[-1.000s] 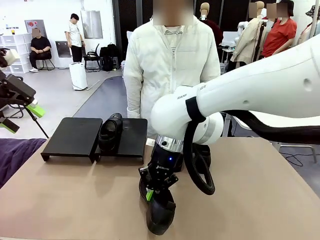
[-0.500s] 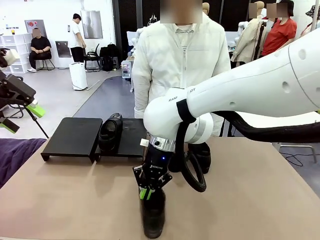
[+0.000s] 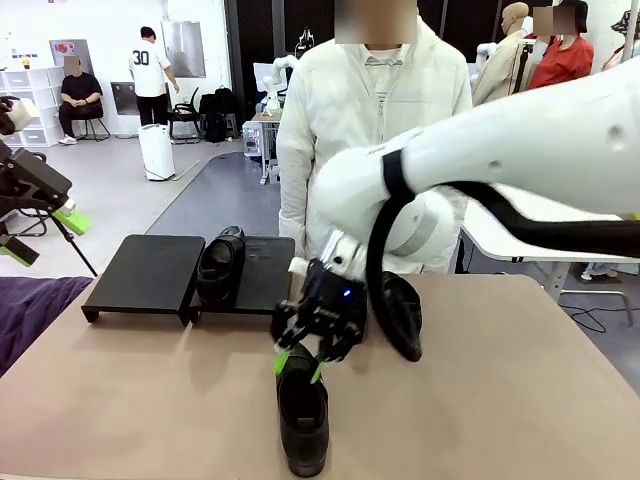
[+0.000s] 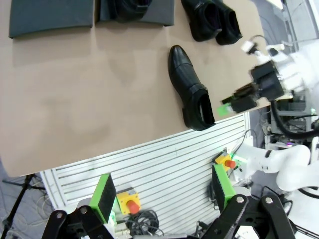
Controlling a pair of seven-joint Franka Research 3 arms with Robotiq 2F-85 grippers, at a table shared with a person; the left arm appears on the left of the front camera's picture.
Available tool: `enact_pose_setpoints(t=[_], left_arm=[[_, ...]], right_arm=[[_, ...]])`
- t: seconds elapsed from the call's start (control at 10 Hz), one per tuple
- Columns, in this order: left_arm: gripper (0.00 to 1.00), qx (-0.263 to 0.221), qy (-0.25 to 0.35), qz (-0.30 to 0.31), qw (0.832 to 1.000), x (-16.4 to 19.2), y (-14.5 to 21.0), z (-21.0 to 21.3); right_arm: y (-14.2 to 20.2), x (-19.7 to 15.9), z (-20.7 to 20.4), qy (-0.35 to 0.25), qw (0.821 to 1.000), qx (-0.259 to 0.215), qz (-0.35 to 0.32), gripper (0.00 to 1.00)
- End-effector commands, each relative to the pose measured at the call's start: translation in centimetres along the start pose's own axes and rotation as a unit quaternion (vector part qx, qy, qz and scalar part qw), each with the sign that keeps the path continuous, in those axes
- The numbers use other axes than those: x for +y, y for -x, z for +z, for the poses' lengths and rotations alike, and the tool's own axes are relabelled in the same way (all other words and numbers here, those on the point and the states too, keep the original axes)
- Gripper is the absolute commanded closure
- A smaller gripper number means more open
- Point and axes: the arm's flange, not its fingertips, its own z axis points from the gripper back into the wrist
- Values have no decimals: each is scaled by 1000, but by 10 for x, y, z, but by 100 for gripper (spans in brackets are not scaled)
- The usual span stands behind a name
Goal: Organize the shoes by placing them on the stand.
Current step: Pick up one Shoe and place it in the middle of the table.
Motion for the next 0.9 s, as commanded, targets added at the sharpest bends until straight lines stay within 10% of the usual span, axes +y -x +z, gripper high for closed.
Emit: enact_pose_setpoints(t=[0.0, 0.4, 0.8], left_arm=[[0, 2, 8, -1, 1000, 0, 1, 2], [0, 2, 8, -1, 1000, 0, 1, 2], [0, 2, 8, -1, 1000, 0, 1, 2]], right_arm=[[77, -37, 84, 6, 999, -30, 16, 0], [180, -118, 210, -52, 976, -207, 43, 0], [223, -153, 210, 15, 954, -299, 7, 0]])
